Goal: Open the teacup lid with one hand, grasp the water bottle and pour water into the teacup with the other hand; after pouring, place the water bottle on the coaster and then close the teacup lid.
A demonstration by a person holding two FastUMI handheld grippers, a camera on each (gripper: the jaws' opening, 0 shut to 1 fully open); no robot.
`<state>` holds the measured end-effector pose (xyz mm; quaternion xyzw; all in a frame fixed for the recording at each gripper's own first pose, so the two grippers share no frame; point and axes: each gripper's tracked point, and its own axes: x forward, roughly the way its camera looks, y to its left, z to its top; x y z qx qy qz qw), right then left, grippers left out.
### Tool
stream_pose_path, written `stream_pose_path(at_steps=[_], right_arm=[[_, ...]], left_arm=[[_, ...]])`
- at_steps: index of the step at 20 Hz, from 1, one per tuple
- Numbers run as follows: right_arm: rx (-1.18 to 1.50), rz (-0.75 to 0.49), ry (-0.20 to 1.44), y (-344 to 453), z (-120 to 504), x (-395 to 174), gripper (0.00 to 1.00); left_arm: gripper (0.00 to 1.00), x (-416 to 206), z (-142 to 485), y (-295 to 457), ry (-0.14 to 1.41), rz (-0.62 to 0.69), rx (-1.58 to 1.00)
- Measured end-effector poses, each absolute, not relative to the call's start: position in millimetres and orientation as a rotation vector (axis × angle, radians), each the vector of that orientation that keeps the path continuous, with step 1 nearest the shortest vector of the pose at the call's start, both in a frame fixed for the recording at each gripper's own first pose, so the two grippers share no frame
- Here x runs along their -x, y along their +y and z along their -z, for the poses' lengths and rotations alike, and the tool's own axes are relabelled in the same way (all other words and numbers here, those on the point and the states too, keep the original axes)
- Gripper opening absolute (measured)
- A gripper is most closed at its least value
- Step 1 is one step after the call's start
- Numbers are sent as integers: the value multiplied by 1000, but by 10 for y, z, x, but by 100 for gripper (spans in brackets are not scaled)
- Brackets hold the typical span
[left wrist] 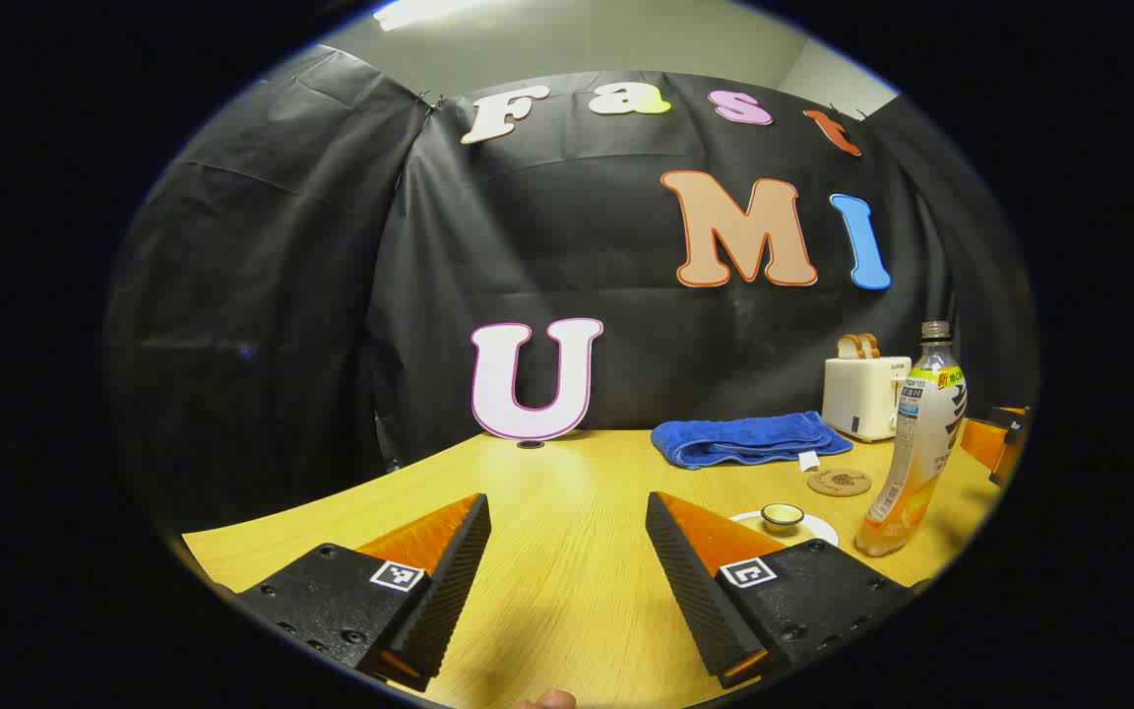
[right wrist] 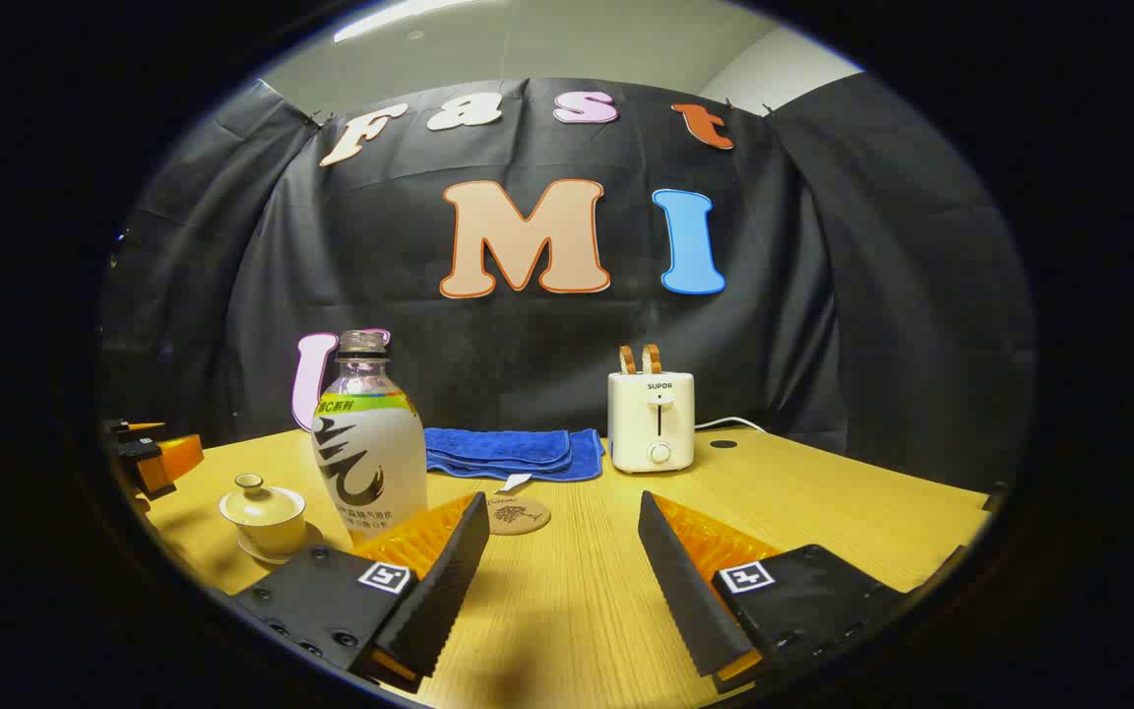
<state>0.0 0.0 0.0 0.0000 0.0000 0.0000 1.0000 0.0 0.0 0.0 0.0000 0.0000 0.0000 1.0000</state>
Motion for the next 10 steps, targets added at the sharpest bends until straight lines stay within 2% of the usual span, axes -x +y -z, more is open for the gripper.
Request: stream_pose_path(at_steps=[1, 10], right_arm=[[0, 0, 0, 0, -4, -2, 96], [0, 6, -1, -16, -8, -5, 96]], left_arm=[[93, -7, 8, 1, 0, 0, 1], [93, 4, 6, -9, 0, 7, 0]])
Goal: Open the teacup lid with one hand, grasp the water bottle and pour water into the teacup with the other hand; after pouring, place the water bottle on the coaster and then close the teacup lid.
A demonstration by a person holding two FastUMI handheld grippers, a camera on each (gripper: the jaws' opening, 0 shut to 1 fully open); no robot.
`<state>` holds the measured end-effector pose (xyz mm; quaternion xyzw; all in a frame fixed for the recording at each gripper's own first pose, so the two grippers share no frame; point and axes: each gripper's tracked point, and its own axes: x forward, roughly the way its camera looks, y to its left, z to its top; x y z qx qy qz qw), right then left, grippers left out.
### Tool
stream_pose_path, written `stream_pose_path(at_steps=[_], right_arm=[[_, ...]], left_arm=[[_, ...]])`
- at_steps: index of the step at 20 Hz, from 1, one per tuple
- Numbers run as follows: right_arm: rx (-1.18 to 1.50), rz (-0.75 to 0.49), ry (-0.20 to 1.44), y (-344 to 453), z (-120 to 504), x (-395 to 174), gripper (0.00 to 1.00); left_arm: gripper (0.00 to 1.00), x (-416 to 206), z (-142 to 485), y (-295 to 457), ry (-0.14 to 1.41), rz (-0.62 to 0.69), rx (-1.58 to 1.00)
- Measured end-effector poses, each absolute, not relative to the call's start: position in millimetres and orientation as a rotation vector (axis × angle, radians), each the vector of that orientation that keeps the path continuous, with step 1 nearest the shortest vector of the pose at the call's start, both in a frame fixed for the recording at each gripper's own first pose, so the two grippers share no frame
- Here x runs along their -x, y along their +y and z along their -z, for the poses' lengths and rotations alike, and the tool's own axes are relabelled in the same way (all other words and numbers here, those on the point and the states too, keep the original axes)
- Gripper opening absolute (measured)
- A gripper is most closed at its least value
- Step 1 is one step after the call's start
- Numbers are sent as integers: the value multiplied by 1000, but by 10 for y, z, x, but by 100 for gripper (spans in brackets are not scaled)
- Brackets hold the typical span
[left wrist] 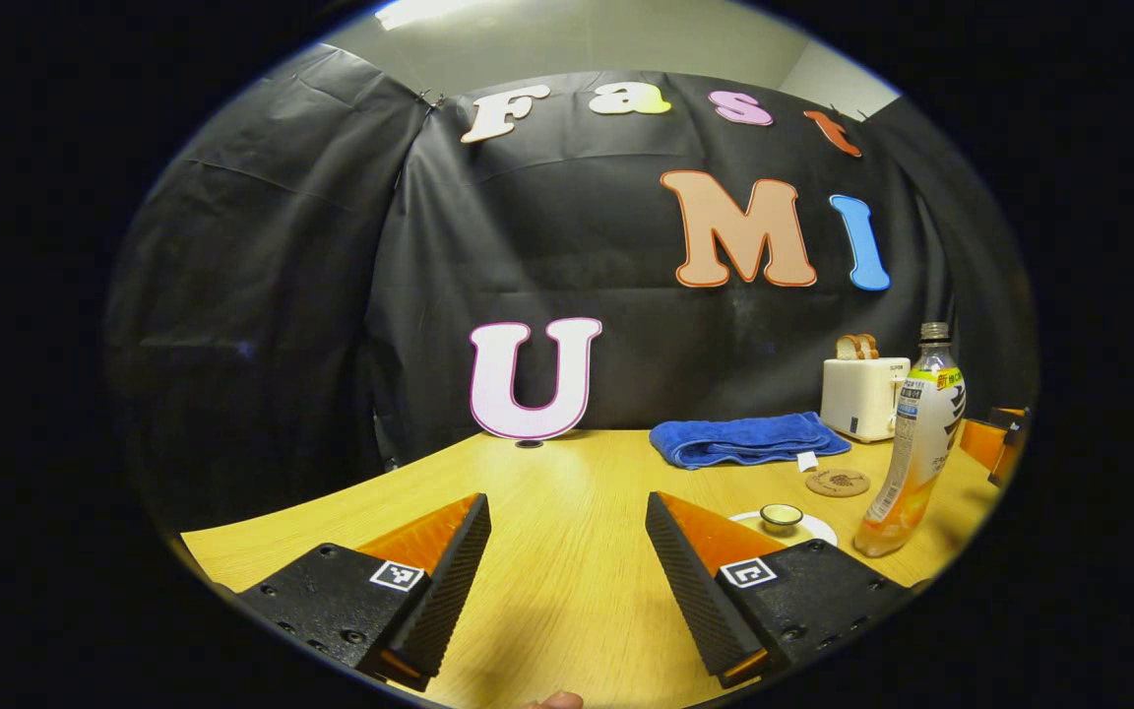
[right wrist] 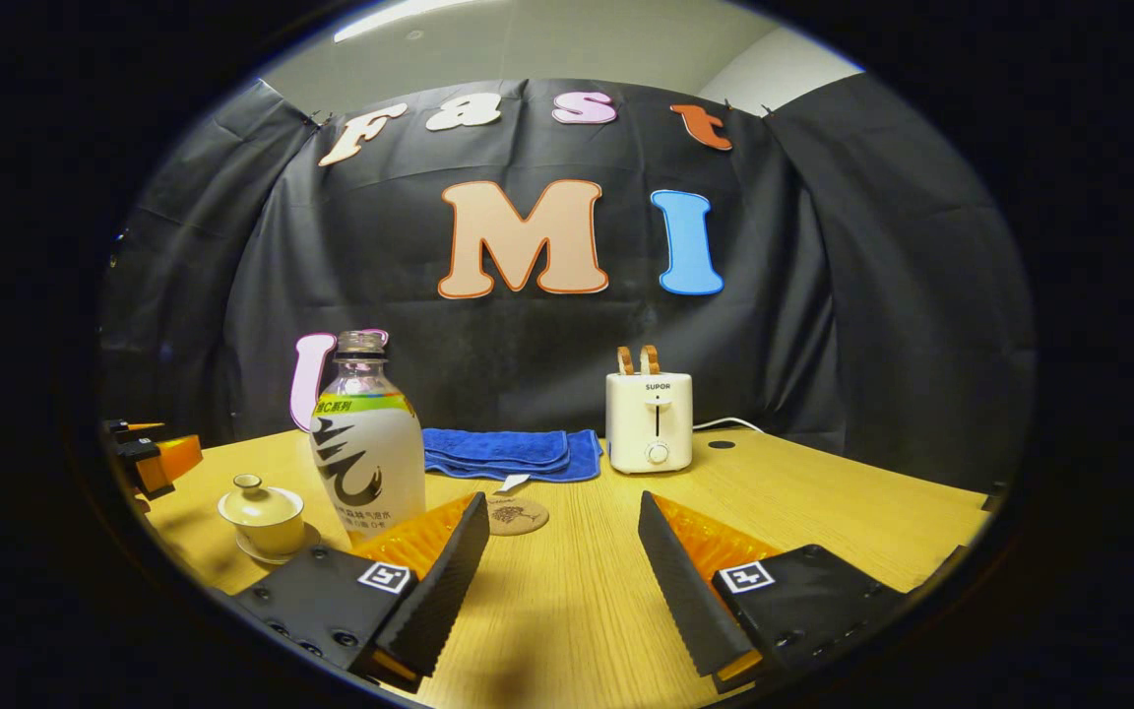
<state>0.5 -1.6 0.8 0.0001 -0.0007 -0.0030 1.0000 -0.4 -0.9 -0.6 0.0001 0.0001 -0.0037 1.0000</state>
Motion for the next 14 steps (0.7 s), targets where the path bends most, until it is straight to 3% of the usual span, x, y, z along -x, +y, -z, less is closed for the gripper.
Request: stream_pose_path(at_steps=[14], right_arm=[[0, 5, 0, -12, 0, 0, 96]], left_arm=[[93, 8, -12, -49, -7, 34, 7]])
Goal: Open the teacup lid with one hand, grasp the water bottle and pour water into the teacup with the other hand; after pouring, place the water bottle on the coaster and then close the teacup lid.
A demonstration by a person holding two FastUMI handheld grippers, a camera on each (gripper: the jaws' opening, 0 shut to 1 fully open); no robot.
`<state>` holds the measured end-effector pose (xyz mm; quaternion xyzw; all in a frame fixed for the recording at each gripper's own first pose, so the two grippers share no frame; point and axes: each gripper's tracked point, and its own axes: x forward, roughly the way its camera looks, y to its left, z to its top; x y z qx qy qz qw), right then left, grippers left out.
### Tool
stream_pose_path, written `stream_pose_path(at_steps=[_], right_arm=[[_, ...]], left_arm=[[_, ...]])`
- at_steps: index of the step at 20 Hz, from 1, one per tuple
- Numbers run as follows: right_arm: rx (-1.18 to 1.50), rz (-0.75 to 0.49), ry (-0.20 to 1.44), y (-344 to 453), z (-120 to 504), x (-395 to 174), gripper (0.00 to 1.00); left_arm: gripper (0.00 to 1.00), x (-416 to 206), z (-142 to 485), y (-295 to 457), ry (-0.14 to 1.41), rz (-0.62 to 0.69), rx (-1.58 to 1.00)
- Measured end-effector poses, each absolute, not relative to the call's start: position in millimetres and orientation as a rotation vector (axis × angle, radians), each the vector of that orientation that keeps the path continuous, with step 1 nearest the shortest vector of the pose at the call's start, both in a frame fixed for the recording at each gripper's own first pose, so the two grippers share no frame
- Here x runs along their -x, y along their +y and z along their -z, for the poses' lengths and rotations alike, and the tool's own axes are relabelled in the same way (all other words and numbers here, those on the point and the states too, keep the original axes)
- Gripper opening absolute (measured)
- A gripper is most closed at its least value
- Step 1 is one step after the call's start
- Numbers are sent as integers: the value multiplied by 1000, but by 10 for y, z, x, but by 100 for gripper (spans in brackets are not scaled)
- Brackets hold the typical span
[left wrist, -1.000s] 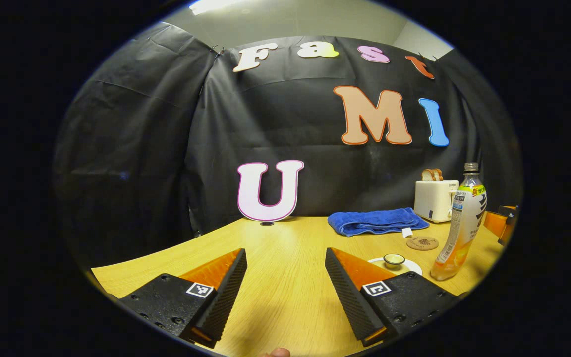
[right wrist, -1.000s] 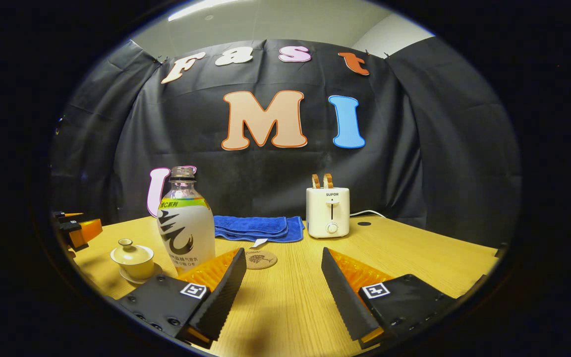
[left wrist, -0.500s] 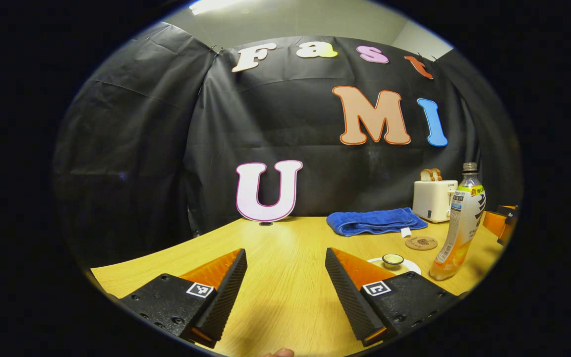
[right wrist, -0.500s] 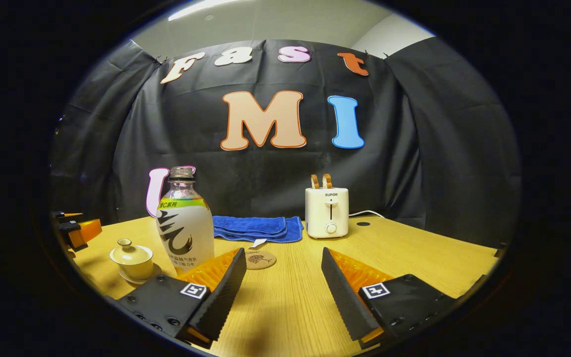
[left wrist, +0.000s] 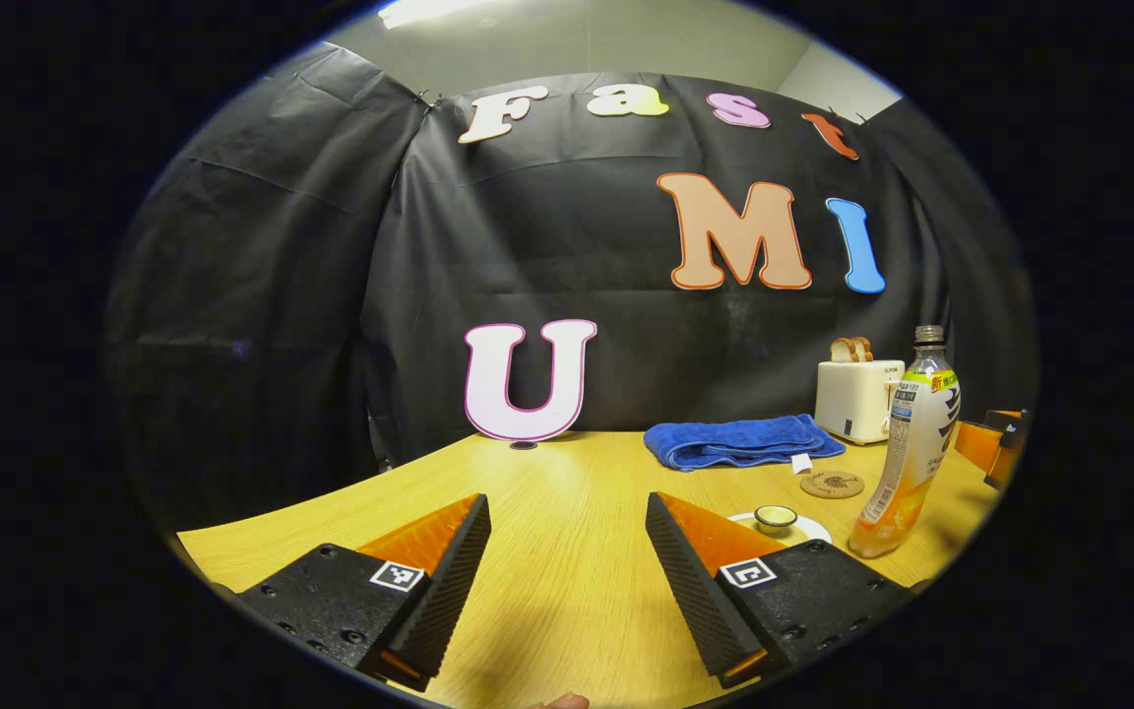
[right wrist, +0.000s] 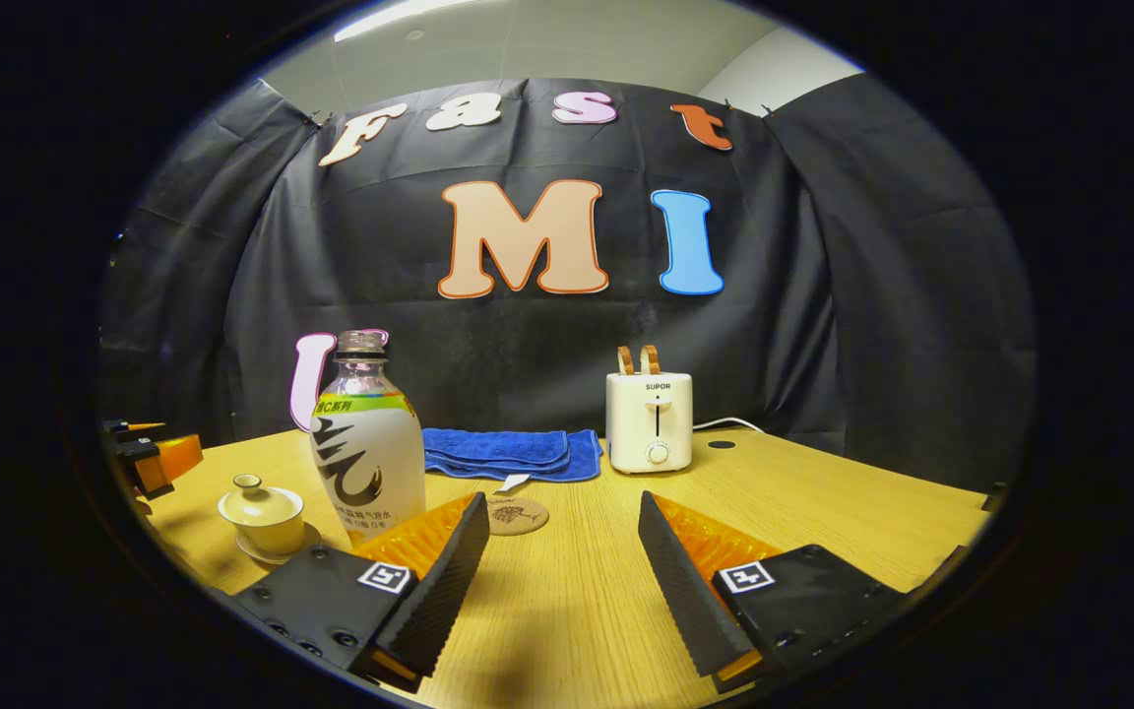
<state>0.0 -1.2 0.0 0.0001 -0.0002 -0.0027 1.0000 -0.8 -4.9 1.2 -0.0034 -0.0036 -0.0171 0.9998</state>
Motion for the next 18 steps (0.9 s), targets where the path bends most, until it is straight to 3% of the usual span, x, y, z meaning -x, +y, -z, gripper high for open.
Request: stream_pose_path(at_steps=[18], right_arm=[[-1, -15, 1, 33, 5, 14, 96]], left_arm=[[93, 8, -59, -793, 28, 259, -36]])
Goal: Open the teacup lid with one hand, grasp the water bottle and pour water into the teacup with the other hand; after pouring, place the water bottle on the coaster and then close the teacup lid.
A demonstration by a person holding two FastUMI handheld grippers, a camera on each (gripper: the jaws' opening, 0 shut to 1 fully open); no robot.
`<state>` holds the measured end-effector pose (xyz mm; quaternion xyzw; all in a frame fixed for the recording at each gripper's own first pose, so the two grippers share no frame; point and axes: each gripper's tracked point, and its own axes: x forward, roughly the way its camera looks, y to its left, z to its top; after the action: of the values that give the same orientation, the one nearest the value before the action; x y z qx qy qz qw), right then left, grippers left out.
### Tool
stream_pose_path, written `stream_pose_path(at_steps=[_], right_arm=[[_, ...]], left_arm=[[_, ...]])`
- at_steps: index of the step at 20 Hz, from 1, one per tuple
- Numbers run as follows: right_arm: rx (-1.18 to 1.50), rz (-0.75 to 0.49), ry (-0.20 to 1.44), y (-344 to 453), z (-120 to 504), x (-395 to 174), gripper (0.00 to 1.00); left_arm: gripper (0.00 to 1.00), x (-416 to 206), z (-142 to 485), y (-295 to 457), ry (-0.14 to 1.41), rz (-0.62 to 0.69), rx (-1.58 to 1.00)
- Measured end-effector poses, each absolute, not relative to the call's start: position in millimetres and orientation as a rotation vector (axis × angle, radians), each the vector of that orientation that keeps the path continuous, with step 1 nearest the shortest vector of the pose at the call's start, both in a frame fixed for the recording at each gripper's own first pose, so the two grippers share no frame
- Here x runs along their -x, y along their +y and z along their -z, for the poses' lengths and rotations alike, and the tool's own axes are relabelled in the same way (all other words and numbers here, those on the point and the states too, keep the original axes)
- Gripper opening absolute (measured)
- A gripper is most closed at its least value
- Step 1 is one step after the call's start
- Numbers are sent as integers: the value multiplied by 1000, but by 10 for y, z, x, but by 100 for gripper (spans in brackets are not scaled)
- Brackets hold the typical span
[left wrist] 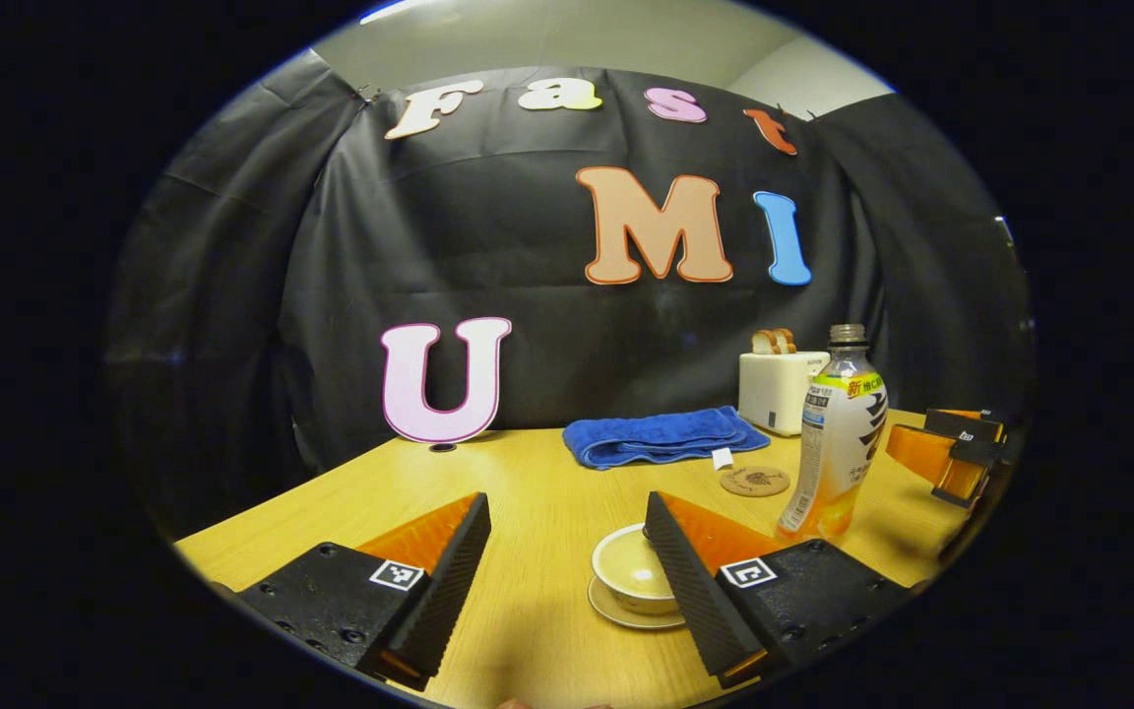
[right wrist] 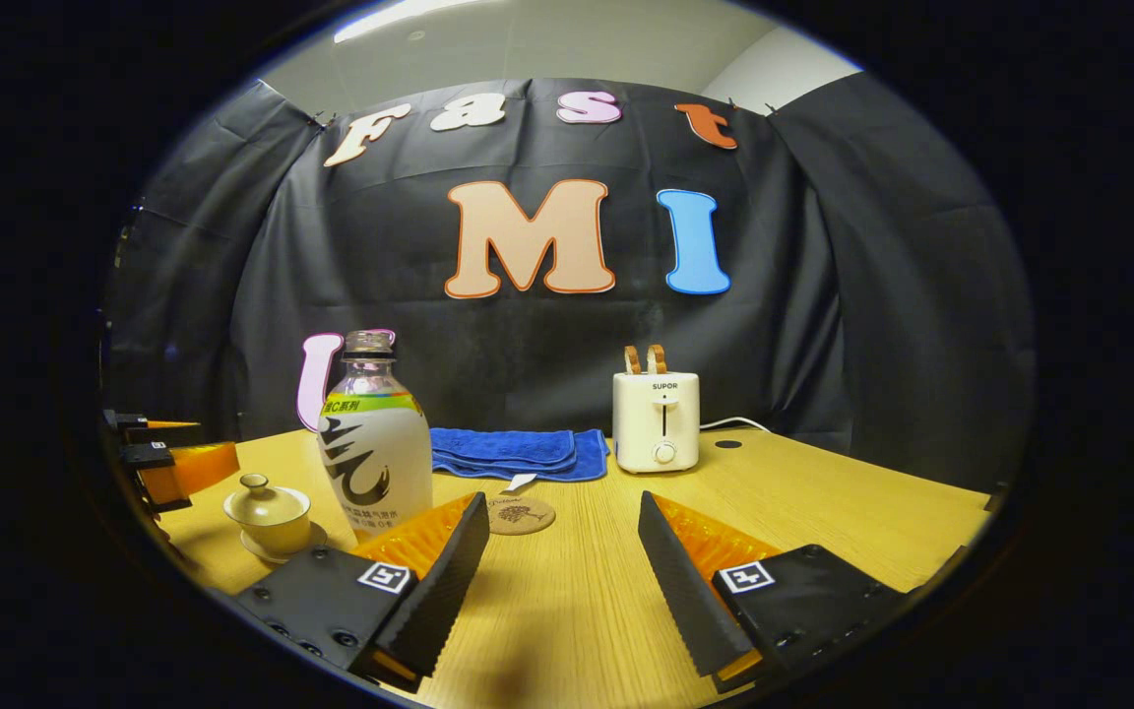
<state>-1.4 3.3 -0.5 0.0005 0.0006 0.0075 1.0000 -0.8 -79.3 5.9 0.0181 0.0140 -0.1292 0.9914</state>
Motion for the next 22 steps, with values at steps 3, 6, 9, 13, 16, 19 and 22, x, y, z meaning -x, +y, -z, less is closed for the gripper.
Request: stream_pose_path(at_steps=[3, 6, 9, 13, 16, 19, 22], right_arm=[[-1, -20, 0, 46, 0, 13, 96], [-2, -26, 1, 54, 2, 15, 97], [-2, -29, 2, 65, -6, 14, 96], [-2, -34, 2, 70, -3, 19, 96], [-2, -38, 3, 78, 2, 19, 96], [-3, -42, 3, 83, -4, 29, 96], [-3, -42, 4, 89, -4, 29, 96]], left_arm=[[93, -10, 26, -922, 65, 292, -52], [93, -9, -3, -1012, 67, 315, -63], [93, 2, 18, -1126, 82, 349, -87], [86, -29, 120, -1213, 124, 375, -126], [78, -41, 191, -1260, 162, 388, -133], [69, -77, 221, -1263, 173, 388, -138], [60, -87, 218, -1293, 179, 394, -146]])
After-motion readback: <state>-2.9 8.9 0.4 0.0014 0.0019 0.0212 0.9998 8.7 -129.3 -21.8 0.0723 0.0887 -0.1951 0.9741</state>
